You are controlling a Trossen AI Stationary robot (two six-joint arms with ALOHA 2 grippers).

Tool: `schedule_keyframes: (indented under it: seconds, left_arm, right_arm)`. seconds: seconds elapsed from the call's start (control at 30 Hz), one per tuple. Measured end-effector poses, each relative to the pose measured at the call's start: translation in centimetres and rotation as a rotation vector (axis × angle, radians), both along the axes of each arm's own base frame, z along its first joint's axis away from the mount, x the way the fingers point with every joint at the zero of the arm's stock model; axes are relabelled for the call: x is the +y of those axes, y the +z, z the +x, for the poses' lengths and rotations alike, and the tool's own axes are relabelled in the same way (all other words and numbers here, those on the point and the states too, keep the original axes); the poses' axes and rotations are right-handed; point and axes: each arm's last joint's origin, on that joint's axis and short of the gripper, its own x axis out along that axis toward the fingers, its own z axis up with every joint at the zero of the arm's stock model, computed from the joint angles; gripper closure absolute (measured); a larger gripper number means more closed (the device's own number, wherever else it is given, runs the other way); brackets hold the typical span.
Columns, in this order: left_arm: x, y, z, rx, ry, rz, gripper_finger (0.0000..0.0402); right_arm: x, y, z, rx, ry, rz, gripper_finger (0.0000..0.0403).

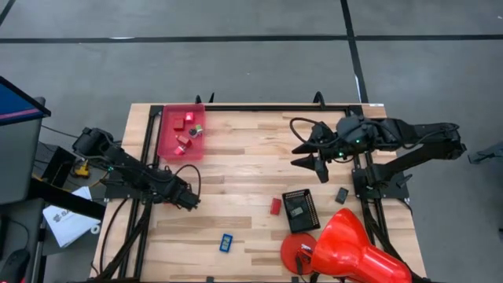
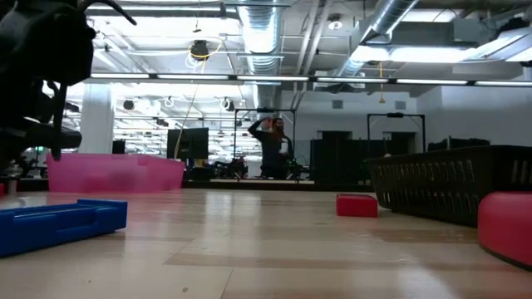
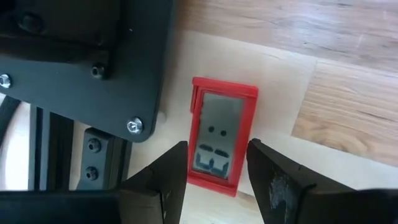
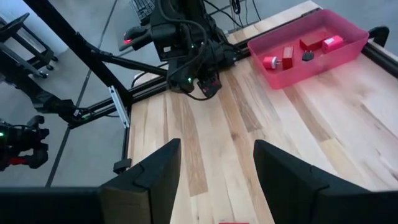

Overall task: Pick & Place Office items
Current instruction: Put the left red digital timer into the black bin

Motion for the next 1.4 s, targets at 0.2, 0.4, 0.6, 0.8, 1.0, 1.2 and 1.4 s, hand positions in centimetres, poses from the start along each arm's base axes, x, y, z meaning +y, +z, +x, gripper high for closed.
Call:
schedule_keyframes:
  seconds: [0.2,0.4,0.6,0.8,1.0,1.2,1.4]
  left_arm:
    - [-0.4,-0.1,0.0,-0.022,-0.03,0.01,0.0247]
    - [-0.7,-0.5,-0.4,-0.028,-0.062,0.007,0.024]
    - [-0.9,-1.0,-0.7,-0.047,-0.082,-0.002,0.0201]
    - [-0.9,-1.0,-0.5,-0.081,-0.096,0.012,0.0169]
    - [-0.9,-1.1,-0.3,-0.112,-0.107,0.02,0.0173]
    - [-0.9,-1.0,-0.3,-0.104,-0.108,0.024,0.0212]
    - [-0.8,-1.0,-0.4,-0.092,-0.108,0.023,0.0272]
  right_arm:
    - [0.1,-0.1,0.0,0.007,-0.01,0.023,0.0207]
    - [0.1,-0.1,0.0,0.008,-0.025,0.042,0.0207]
    - [0.2,-0.1,0.0,0.008,-0.038,0.056,0.0207]
    - [0.8,-0.2,-0.2,0.019,-0.037,0.046,0.0207]
    - [1.1,-0.2,-0.2,0.02,-0.037,0.05,0.0207]
    - [1.1,-0.2,-0.2,0.019,-0.036,0.05,0.0207]
    - [1.1,-0.2,-0.2,0.018,-0.033,0.052,0.0207]
